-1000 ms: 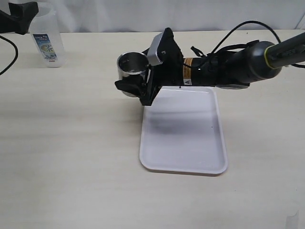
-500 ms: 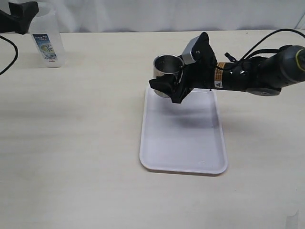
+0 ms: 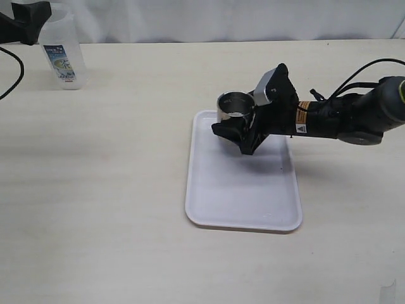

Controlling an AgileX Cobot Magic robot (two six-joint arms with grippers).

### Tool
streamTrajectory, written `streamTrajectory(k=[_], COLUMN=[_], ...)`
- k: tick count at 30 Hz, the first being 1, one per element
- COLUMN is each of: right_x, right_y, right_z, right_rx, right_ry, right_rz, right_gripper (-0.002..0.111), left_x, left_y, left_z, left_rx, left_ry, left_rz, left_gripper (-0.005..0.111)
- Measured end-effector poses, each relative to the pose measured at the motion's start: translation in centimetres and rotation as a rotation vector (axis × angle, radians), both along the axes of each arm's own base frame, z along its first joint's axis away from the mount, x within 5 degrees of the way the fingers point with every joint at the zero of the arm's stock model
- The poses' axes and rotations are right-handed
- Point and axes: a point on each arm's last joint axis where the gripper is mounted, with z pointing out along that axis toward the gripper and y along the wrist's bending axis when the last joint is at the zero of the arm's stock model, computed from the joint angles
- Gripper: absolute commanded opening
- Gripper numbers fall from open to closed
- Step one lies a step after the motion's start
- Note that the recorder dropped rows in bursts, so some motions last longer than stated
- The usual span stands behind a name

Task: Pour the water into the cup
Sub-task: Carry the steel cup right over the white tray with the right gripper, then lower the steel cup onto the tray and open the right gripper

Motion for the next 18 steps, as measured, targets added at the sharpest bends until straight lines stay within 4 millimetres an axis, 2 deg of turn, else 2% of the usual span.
streamTrajectory(k=[8,18], right_x=[-0.1,-0.2], right_y=[0.1,0.2], right_z=[-2.2,-2.6], right_rx=[0.019,0.04], right_ry=[0.011,-0.003], right_rz=[0.0,0.012], right_gripper=[0.004,0.005], left_x=[0.0,0.0], left_y=[0.0,0.0], left_z=[0.0,0.0], left_rx=[-0.001,-0.001], left_ry=[-0.003,-0.003], left_rz=[-0.002,-0.002], left_gripper=[0.091,0.091])
